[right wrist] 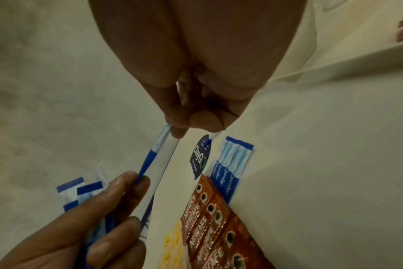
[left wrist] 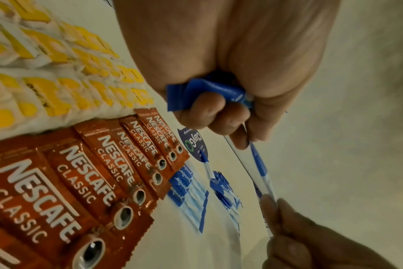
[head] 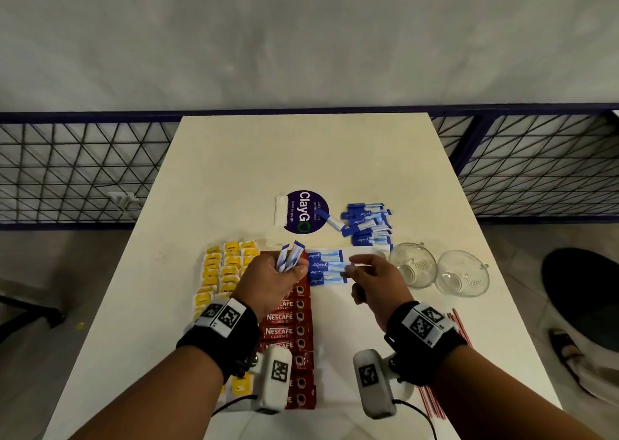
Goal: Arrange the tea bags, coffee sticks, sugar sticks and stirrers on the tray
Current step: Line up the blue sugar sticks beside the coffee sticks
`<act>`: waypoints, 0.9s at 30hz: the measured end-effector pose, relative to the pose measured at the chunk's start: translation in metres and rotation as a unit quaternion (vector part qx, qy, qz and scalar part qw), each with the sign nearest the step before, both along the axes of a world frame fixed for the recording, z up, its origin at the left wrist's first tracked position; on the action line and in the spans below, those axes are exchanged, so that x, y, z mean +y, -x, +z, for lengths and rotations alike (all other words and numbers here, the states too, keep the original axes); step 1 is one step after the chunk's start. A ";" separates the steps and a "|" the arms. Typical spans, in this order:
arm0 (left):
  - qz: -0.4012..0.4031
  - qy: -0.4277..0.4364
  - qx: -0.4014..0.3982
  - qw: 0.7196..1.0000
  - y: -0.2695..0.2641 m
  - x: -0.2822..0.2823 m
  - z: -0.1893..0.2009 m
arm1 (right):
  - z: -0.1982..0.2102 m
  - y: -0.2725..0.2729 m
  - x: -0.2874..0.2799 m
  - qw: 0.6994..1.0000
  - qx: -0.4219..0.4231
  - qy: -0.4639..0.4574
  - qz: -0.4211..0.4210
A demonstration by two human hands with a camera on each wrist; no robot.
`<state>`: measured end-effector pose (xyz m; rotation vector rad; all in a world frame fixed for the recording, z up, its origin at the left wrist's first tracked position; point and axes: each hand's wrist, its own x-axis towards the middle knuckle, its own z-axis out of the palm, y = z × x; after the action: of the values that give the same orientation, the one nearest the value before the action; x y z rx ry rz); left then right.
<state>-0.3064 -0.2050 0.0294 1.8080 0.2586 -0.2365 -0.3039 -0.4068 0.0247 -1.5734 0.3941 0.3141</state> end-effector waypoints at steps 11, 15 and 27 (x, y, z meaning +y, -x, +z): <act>0.014 -0.066 0.007 0.998 0.008 0.041 -0.009 | -0.062 -0.005 -0.014 0.963 0.120 0.235 0.056; 0.014 -0.064 0.014 0.998 0.010 0.049 -0.008 | -0.062 -0.012 -0.002 0.943 0.112 0.296 0.103; 0.015 -0.055 0.027 0.998 0.012 0.063 -0.005 | -0.059 -0.020 0.005 0.882 0.156 0.405 0.181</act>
<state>-0.3180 -0.1417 0.0241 1.9067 0.3422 -0.2544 -0.2839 -0.4017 -0.0340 -2.4423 0.5165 0.7693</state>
